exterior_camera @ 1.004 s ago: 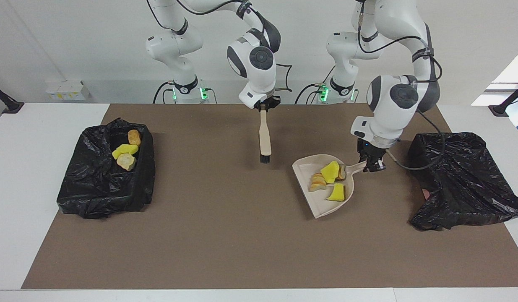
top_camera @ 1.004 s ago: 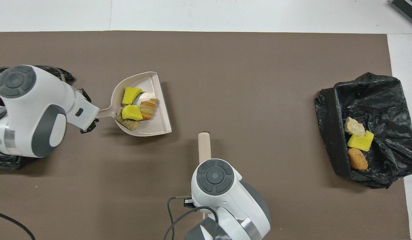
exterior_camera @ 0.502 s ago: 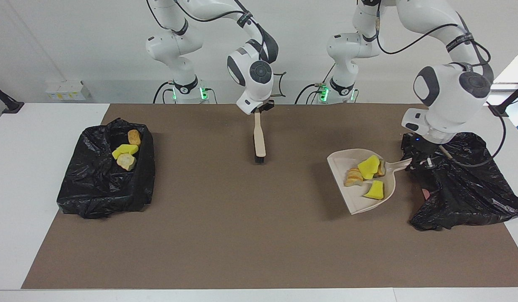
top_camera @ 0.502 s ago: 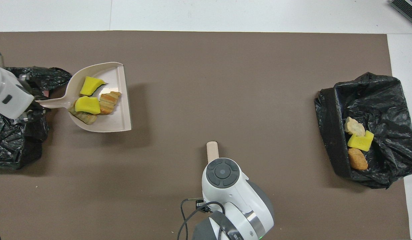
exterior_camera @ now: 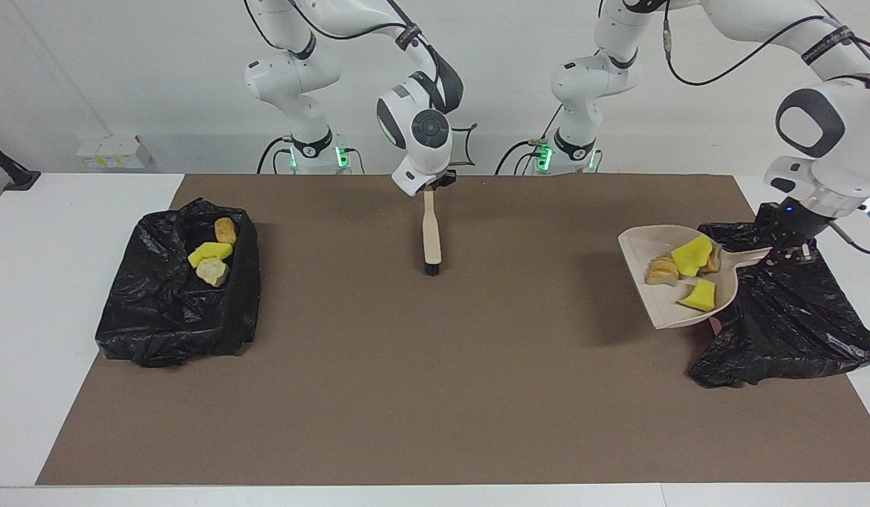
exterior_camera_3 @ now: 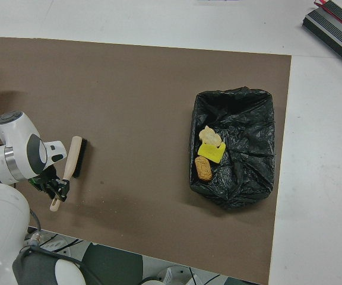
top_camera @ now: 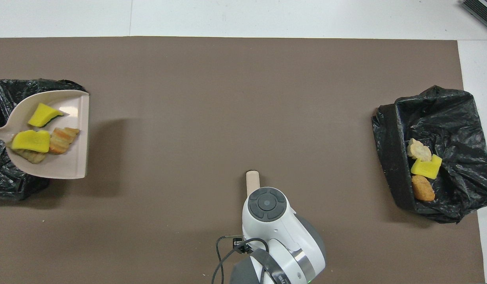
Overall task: Sweep and dump trash in bin
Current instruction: 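Tip the dustpan over the bag while the right gripper sets the brush down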
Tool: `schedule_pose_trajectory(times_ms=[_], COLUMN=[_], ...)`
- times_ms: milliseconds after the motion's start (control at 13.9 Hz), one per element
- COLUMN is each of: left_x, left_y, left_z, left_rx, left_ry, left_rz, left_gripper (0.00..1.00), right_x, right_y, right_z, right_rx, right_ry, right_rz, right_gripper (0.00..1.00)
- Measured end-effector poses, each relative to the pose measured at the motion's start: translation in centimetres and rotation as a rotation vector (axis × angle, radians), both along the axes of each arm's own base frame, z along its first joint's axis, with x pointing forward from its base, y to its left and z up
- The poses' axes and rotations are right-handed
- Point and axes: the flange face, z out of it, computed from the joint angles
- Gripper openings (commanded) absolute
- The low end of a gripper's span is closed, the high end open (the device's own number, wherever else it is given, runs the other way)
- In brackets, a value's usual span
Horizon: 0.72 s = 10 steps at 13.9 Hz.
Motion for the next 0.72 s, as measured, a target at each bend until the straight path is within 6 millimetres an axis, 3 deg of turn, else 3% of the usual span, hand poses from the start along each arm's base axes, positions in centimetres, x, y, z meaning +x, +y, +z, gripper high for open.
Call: schedule_pose_trajectory(times_ms=[143,287,717], left_x=[-1.1,-1.0,0.3], left_y=[4.4,6.5,9.6], left_z=[1.4,3.2,5.0], left_rx=[0.015,0.057,0.299], left_ry=[-0.019,-0.037,-0.105], left_rz=[-0.010,-0.007,-0.038], left_gripper=[0.00,0.00,0.00], right_x=[0.4,2.3,10.6], right_y=[0.0,-0.9,-7.7], right_z=[0.5,2.7,15.1], right_rx=[0.009,0.038,0.108], right_ry=[-0.013,-0.056,-0.209], right_rz=[-0.008,-0.045,-0.192], right_gripper=[0.77,0.98,1.00])
